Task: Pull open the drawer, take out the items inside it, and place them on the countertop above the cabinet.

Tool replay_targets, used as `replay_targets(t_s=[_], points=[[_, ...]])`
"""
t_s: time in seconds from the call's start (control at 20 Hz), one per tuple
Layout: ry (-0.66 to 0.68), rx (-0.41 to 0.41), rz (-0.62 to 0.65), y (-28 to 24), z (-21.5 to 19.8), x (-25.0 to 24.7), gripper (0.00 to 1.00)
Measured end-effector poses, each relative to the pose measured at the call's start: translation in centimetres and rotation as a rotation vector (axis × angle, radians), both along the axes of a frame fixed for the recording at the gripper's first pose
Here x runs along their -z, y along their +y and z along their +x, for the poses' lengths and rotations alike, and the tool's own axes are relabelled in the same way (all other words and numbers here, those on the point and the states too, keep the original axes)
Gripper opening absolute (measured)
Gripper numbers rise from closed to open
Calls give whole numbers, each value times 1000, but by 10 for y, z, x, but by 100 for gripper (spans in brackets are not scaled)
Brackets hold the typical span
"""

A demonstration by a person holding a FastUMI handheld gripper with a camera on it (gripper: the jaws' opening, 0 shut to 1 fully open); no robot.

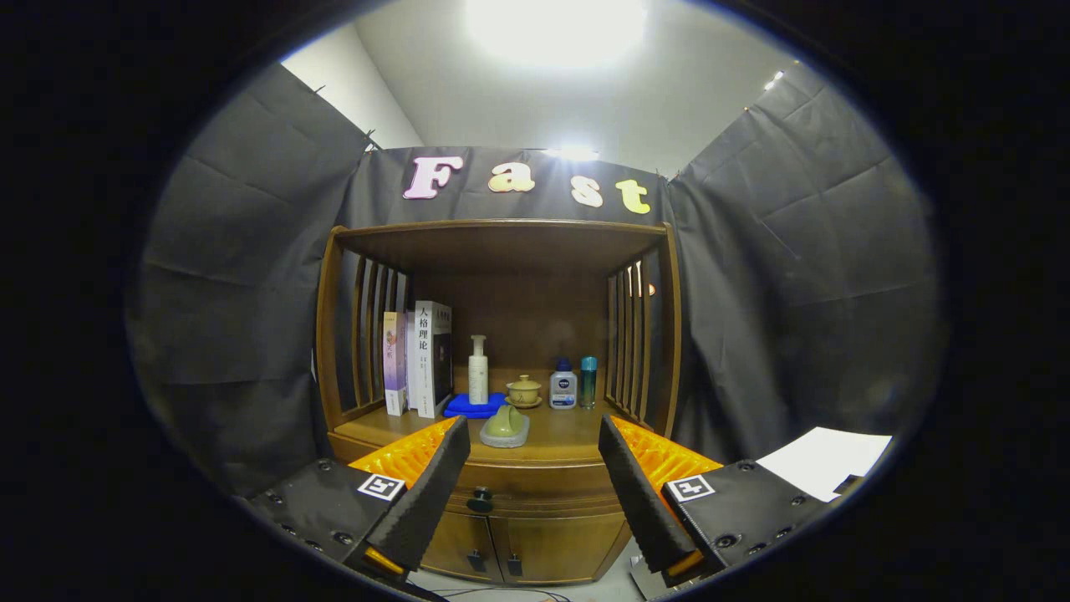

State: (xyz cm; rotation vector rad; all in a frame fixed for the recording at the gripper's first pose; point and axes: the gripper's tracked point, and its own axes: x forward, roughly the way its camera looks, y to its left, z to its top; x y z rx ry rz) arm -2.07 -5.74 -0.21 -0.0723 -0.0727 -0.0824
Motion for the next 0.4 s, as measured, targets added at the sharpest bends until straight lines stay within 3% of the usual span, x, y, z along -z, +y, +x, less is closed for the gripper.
replay_targets(t_s=[0.4], points=[[10, -1, 10, 0, 1, 3, 98]])
